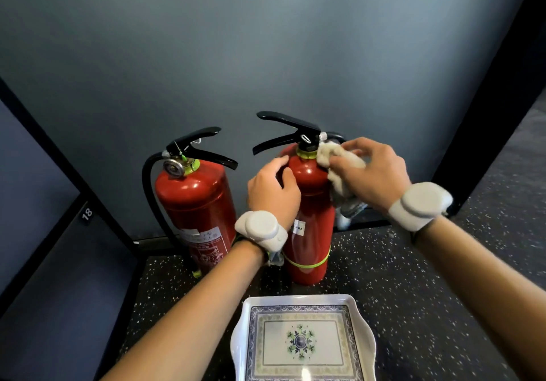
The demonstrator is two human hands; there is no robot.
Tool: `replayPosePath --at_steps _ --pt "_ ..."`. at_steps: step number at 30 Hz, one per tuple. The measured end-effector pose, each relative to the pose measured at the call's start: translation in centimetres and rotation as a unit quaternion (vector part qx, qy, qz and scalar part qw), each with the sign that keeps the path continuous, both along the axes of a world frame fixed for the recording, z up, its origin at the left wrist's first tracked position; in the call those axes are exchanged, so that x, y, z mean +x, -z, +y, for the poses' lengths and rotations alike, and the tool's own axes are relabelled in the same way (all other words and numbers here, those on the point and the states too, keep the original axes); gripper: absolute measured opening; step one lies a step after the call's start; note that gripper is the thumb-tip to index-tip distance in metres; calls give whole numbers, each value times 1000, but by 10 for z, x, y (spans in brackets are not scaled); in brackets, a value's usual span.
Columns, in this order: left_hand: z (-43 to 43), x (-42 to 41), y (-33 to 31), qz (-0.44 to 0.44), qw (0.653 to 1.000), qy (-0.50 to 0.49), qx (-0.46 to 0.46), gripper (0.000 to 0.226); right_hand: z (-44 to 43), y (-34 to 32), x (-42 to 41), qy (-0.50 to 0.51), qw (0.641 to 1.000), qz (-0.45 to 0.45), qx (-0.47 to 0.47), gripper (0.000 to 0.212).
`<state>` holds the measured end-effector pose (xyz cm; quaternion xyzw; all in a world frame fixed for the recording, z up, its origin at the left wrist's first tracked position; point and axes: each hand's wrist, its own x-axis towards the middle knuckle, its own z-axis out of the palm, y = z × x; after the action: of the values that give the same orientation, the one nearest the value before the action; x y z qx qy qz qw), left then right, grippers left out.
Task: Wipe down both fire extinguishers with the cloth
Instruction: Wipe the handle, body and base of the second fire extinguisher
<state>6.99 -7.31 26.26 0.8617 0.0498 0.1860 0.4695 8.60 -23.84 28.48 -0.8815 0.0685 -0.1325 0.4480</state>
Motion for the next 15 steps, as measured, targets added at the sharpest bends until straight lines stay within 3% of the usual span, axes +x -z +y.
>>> replayPosePath --at_steps 3,7,15 --pt "-2 -2 8 -32 999 -13 6 32 9 6 5 39 997 -49 34 27" --pt "-1 1 13 -51 999 -14 4 31 18 3 18 103 988 -51 102 22" --pt "11 6 8 -41 999 3 0 32 10 2 -2 52 996 -14 70 12"
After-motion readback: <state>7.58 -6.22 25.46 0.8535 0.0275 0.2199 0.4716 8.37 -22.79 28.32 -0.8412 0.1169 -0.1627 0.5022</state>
